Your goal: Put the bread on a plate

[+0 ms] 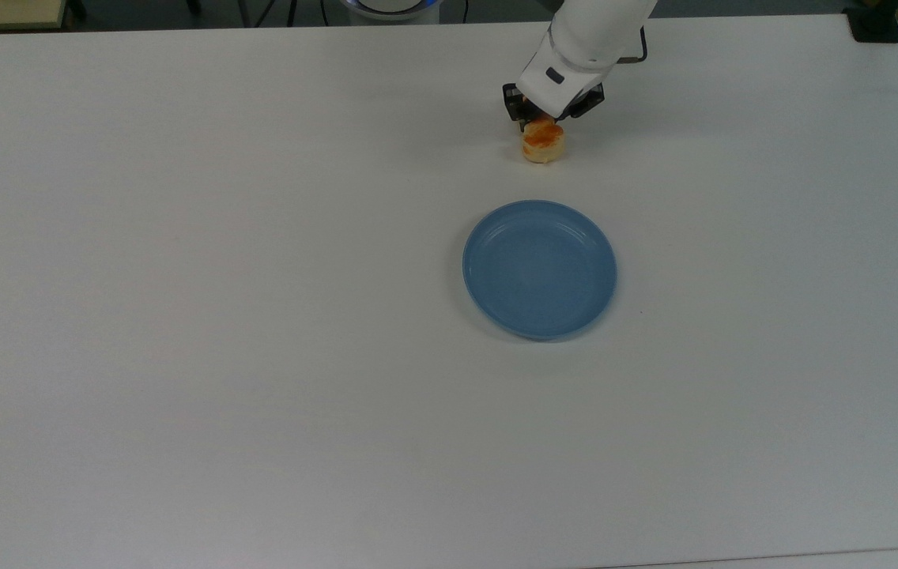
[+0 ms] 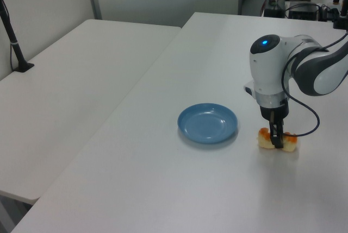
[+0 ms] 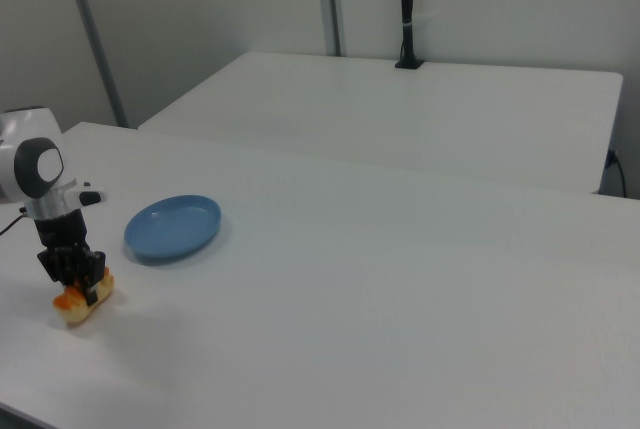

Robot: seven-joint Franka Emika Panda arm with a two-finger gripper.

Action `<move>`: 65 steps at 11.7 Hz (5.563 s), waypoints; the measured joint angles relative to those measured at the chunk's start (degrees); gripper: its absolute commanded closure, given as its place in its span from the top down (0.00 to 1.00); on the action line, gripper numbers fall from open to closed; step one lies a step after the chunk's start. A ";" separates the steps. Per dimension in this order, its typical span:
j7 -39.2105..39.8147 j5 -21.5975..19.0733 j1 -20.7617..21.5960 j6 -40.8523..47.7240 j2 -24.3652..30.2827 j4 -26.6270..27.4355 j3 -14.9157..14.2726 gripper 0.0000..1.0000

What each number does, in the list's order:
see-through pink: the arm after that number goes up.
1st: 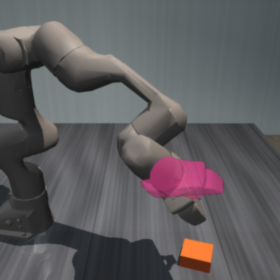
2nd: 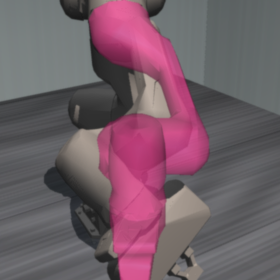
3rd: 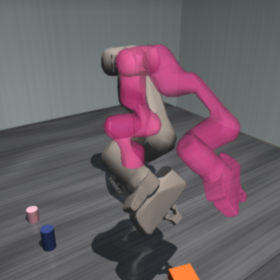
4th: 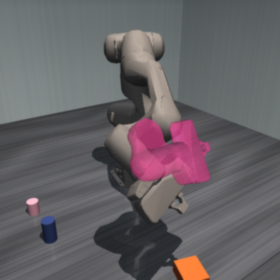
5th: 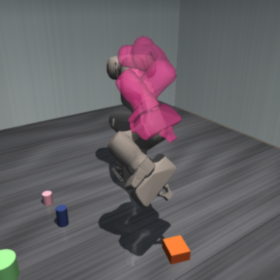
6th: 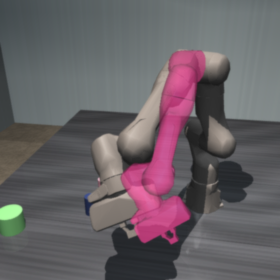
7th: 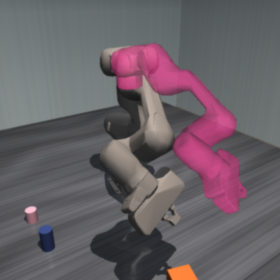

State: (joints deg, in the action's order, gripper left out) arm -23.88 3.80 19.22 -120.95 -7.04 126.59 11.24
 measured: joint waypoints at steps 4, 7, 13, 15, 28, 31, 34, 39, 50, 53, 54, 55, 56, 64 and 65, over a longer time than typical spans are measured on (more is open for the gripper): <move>2.22 0.17 -1.94 6.94 4.76 -4.17 -0.35 0.35; 4.55 0.15 -3.73 13.73 6.41 -11.33 -1.74 0.35; 8.43 -1.40 -5.27 20.19 5.33 -21.53 -5.21 0.35; 8.43 -1.40 -5.44 20.18 2.23 -24.10 -5.22 0.35; 3.46 0.28 -7.17 14.12 -16.43 -41.93 -5.36 0.36; 2.95 0.31 -6.91 14.11 -18.41 -41.96 -5.15 0.37; 1.98 1.61 -6.48 14.10 -20.98 -41.97 -4.91 0.40; -0.94 4.51 -5.17 9.52 -26.13 -41.99 -4.84 0.79; -3.27 4.52 -5.29 9.94 -21.29 -43.69 -4.93 1.00; -2.05 4.52 -7.02 17.95 -12.10 -42.65 -5.13 1.00; -0.34 4.50 -7.69 19.90 -9.51 -41.79 -5.28 1.00; 1.60 4.17 -8.03 21.48 -7.21 -40.94 -6.14 1.00; 4.33 3.38 -8.11 22.57 -5.18 -40.15 -7.85 1.00; 20.26 -0.71 -8.57 25.75 -0.21 -36.69 -17.97 1.00; 20.44 -0.87 -8.57 25.75 -0.17 -36.70 -18.44 1.00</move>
State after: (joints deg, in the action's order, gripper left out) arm -3.44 2.94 10.65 -95.19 -7.21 89.89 -7.20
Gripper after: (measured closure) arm 0.000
